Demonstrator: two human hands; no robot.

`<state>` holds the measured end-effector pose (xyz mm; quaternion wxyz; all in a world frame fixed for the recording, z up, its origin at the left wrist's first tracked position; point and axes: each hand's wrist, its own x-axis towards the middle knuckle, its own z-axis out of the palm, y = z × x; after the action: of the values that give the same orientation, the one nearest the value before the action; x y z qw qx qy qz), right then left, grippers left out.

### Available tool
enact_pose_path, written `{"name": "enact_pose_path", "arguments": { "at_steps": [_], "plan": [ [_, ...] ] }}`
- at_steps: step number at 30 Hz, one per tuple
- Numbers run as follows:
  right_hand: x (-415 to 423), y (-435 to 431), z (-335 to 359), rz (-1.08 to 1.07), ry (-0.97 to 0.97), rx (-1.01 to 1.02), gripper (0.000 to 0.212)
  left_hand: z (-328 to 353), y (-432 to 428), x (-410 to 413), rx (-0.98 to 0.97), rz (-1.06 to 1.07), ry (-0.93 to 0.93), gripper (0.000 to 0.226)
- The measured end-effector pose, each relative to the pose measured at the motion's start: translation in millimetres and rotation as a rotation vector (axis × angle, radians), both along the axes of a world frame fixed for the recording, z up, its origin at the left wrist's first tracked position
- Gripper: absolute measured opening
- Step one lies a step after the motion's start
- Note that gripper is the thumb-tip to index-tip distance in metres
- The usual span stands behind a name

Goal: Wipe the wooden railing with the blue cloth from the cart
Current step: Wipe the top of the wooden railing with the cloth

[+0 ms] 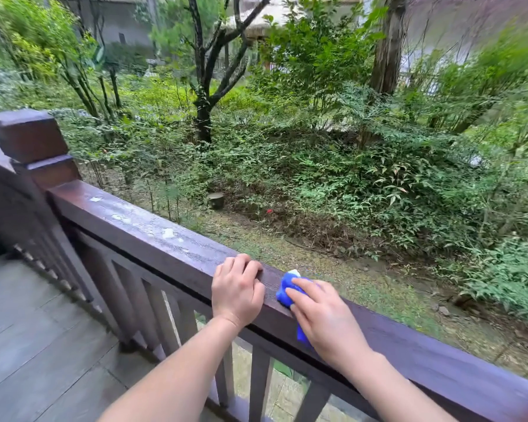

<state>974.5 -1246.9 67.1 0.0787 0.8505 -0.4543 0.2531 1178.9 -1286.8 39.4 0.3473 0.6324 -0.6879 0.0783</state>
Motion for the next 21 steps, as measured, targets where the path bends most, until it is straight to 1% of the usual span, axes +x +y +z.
{"name": "enact_pose_path", "arguments": {
  "at_steps": [3,4,5,6,8,9,10,12,13,14,16,18,19,21],
  "plan": [
    [7.6,-19.0,17.1,-0.196,-0.152,0.091,0.018,3.2,0.5,-0.6,0.023,0.005,-0.020,0.021],
    [16.9,-19.5,19.6,-0.219,-0.161,0.080,0.016,4.2,0.5,-0.1,0.025,0.002,-0.018,0.021],
    [27.4,-17.0,17.0,-0.182,-0.133,0.044,0.016,4.5,1.1,0.6,0.026,-0.005,-0.013,0.021],
    [36.8,-10.9,11.1,-0.100,-0.079,0.025,0.019,4.5,1.7,1.2,0.029,-0.013,-0.012,0.022],
    [39.8,-2.6,2.2,0.068,0.018,0.029,0.029,5.0,1.9,2.3,0.040,-0.019,-0.025,0.024],
    [35.2,-6.8,2.7,0.074,0.030,0.054,0.033,5.7,2.0,2.8,0.052,-0.020,-0.029,0.024],
    [31.2,-14.7,5.3,0.029,0.011,0.090,0.035,6.9,2.6,3.3,0.066,-0.023,-0.029,0.024],
    [31.0,-30.8,12.3,-0.145,-0.089,0.172,0.035,9.6,4.2,4.5,0.091,-0.032,-0.034,0.023],
    [36.8,-35.0,14.4,-0.216,-0.127,0.181,0.033,10.7,4.4,5.6,0.101,-0.043,-0.039,0.024],
    [46.0,-35.1,14.5,-0.246,-0.126,0.158,0.032,12.1,4.5,7.1,0.114,-0.060,-0.042,0.026],
    [65.6,-25.9,7.2,-0.154,-0.068,0.102,0.034,15.4,3.9,13.0,0.153,-0.104,-0.023,0.029],
    [70.2,-17.8,-0.6,-0.042,-0.021,0.088,0.036,19.4,2.3,23.8,0.204,-0.183,0.062,0.029],
    [68.1,-20.8,1.1,-0.037,-0.010,0.087,0.035,21.1,2.9,30.6,0.230,-0.248,0.118,0.029],
    [69.6,-32.4,9.5,-0.145,-0.045,0.134,0.032,23.5,6.9,45.3,0.237,-0.359,0.150,0.027]
  ]
}}
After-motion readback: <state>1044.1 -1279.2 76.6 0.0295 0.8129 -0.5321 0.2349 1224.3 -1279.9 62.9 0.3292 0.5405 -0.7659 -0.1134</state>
